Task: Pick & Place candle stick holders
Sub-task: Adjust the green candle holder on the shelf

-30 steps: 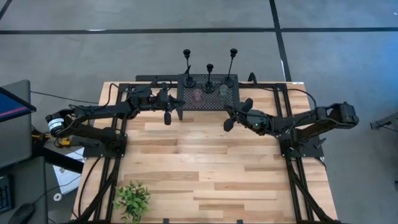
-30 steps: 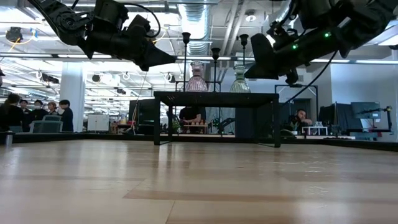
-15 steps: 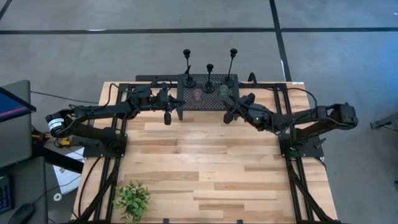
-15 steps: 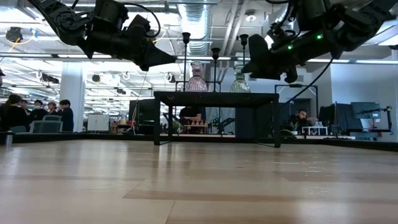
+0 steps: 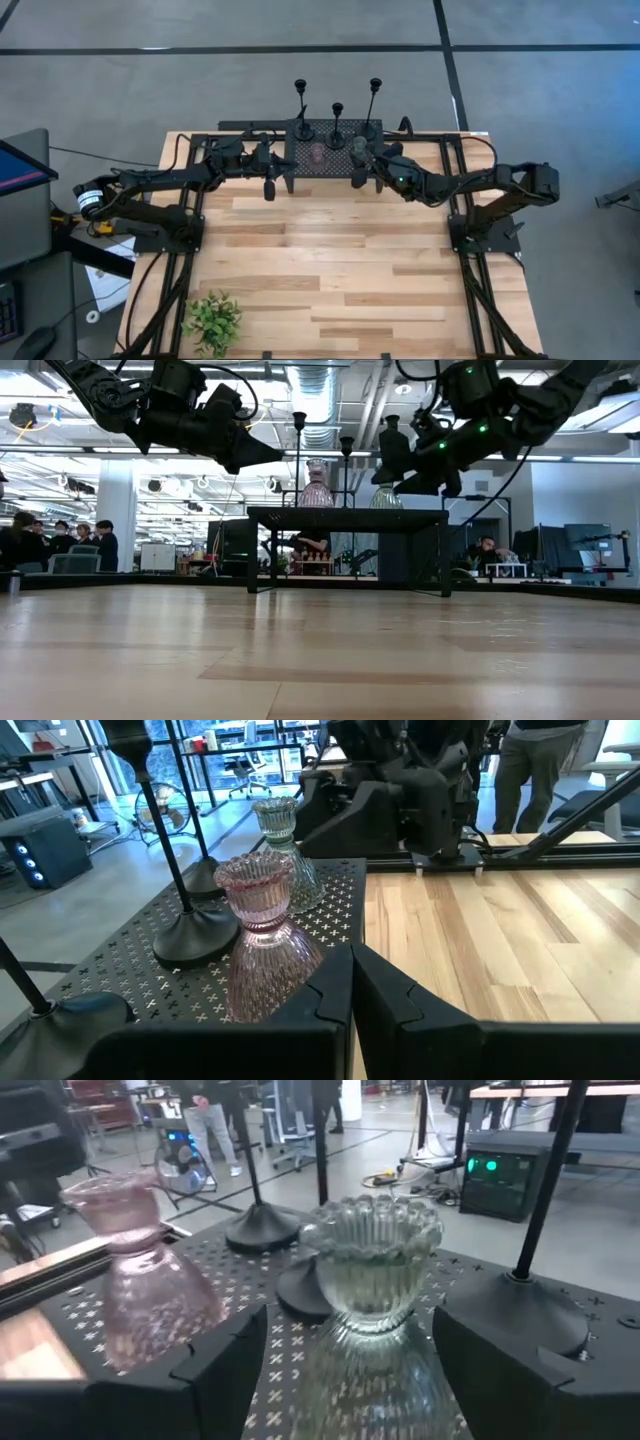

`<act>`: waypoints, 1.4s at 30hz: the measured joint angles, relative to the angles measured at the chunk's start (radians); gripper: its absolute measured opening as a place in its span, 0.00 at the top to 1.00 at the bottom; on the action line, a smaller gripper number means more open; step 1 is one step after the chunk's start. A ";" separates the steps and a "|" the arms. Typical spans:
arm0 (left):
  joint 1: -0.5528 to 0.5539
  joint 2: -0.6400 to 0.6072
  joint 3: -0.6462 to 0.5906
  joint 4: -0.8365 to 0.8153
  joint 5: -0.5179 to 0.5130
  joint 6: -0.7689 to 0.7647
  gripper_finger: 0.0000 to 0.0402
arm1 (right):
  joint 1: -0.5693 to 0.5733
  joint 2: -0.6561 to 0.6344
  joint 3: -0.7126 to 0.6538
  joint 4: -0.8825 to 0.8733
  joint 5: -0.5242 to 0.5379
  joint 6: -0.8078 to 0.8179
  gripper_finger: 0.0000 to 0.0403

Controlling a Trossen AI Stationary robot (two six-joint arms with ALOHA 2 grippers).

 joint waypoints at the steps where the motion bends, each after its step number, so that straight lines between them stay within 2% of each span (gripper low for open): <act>1: 0.000 0.000 0.000 0.000 0.000 0.000 0.99 | -0.004 0.007 0.004 0.003 0.000 0.000 0.31; 23: 0.004 0.000 0.000 0.000 0.000 0.000 0.99 | -0.022 0.033 0.027 0.002 0.000 -0.023 0.34; 42: 0.004 0.000 0.000 0.000 0.000 0.000 0.99 | -0.022 0.032 0.026 0.003 0.000 -0.023 0.59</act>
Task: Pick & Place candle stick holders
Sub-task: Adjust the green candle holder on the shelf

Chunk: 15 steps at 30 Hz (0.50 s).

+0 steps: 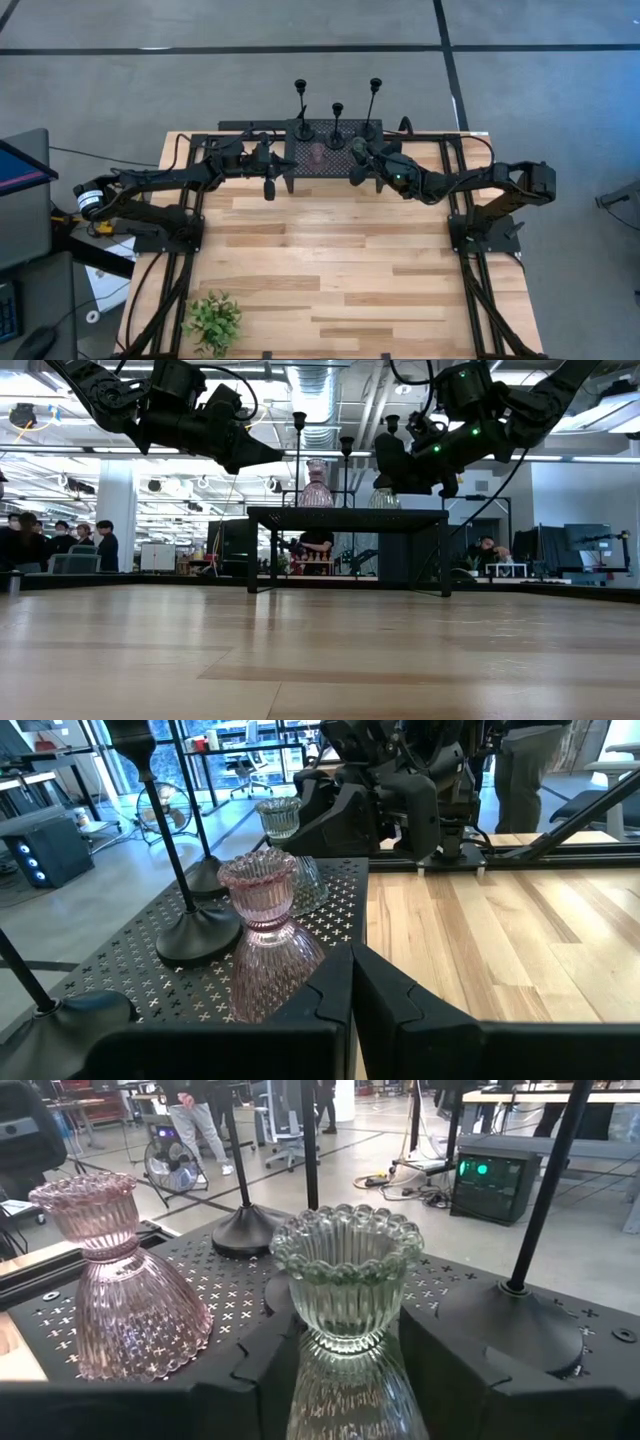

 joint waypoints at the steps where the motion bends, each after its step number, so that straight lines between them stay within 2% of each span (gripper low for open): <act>1: 0.000 0.000 0.000 0.000 0.000 0.000 0.99 | 0.001 0.000 0.000 0.001 0.000 0.000 0.61; 8: 0.000 0.000 0.000 0.000 0.000 0.000 0.99 | 0.021 -0.001 0.000 0.004 0.001 -0.003 0.67; 15: 0.000 0.000 0.000 0.000 0.000 0.000 0.99 | 0.029 -0.001 0.000 0.002 0.000 -0.003 0.67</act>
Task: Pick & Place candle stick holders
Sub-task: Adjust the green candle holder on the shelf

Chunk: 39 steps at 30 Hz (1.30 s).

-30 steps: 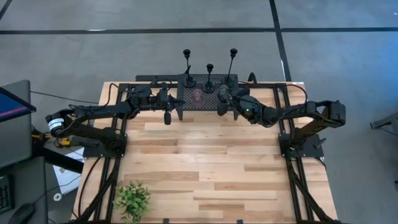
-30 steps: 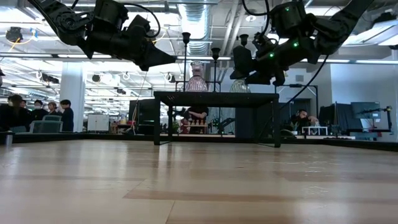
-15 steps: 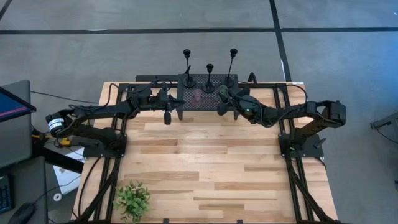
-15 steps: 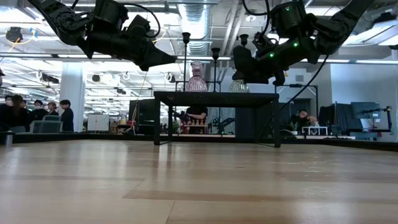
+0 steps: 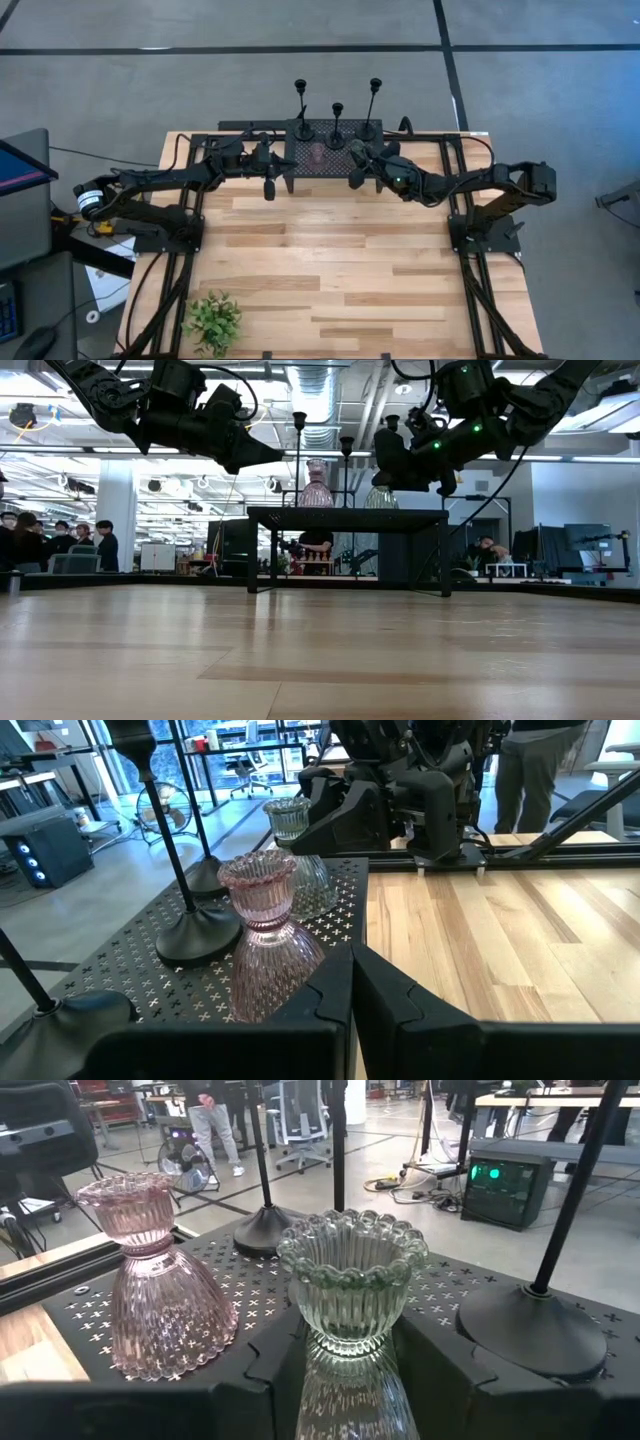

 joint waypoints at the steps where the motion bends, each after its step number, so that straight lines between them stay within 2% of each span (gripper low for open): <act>1: 0.000 0.000 0.000 0.000 0.000 0.000 0.99 | 0.000 0.000 0.000 0.000 0.000 0.000 0.67; 13: 0.000 0.000 0.000 0.000 0.000 0.000 0.99 | 0.007 -0.002 0.002 -0.024 0.006 0.001 0.66; 23: 0.000 0.000 0.000 0.000 0.000 0.000 0.99 | 0.025 -0.073 -0.001 -0.128 0.007 0.011 0.68; 32: 0.000 0.000 0.000 0.000 0.000 0.000 0.99 | 0.018 -0.066 0.000 -0.138 0.004 0.011 0.67; 39: 0.000 0.000 0.000 0.000 0.000 0.000 0.99 | 0.018 -0.067 0.000 -0.141 0.008 0.015 0.62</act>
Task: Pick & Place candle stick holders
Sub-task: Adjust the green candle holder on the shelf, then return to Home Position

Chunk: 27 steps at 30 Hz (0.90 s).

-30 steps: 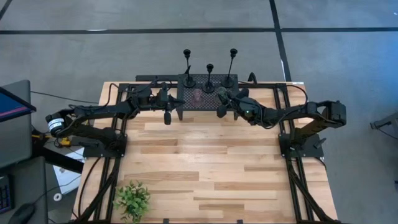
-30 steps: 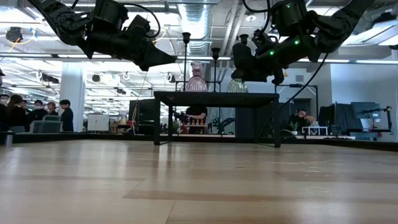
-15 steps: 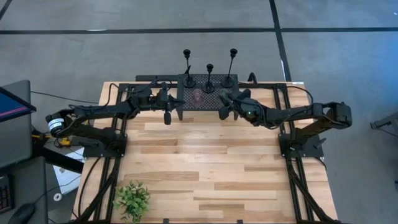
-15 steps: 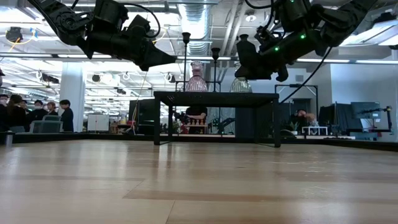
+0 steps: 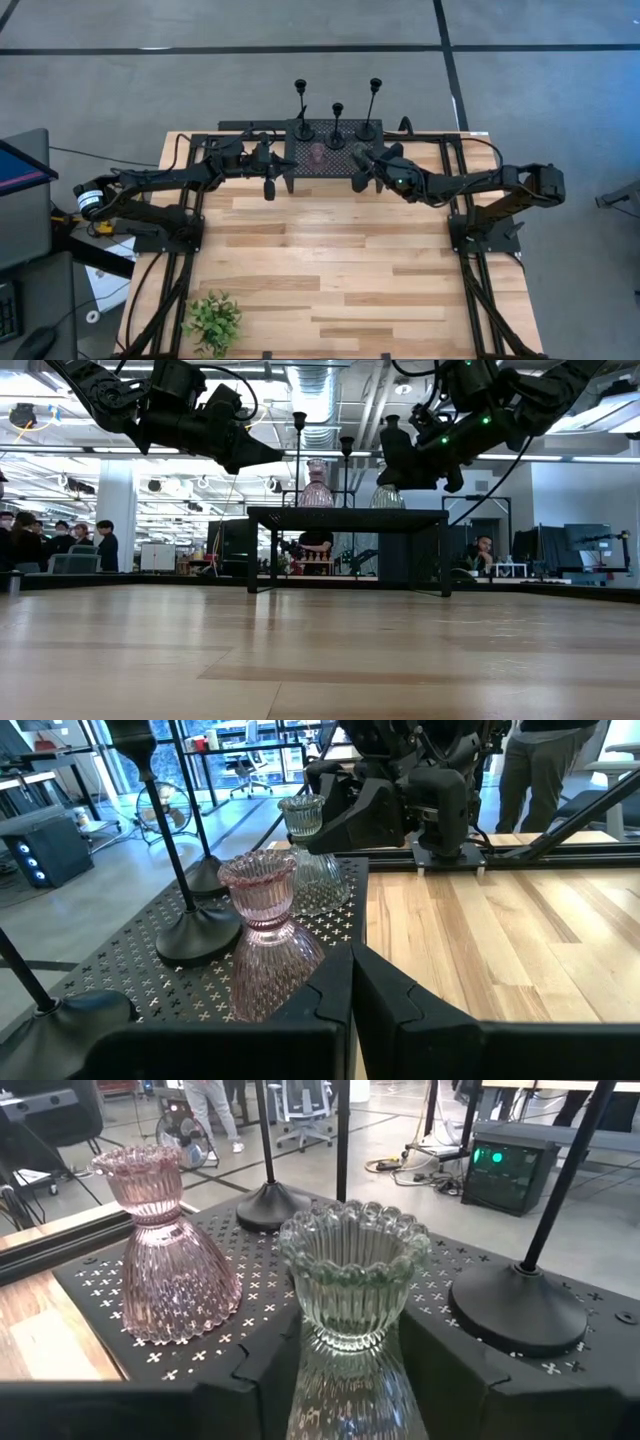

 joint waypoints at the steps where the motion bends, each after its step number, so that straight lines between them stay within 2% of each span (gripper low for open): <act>1: 0.000 0.000 0.000 0.000 0.000 0.000 0.99 | 0.000 0.000 0.000 -0.002 0.000 0.000 0.60; 13: 0.000 0.000 0.000 0.000 0.000 0.000 0.99 | 0.028 0.002 -0.003 -0.032 -0.002 -0.004 0.37; 20: 0.000 0.000 0.000 0.000 0.000 0.000 0.99 | 0.047 -0.044 -0.003 -0.056 -0.002 -0.012 0.35; 27: 0.000 0.000 0.000 0.000 0.000 0.000 0.99 | 0.050 -0.160 -0.002 -0.222 -0.001 -0.006 0.35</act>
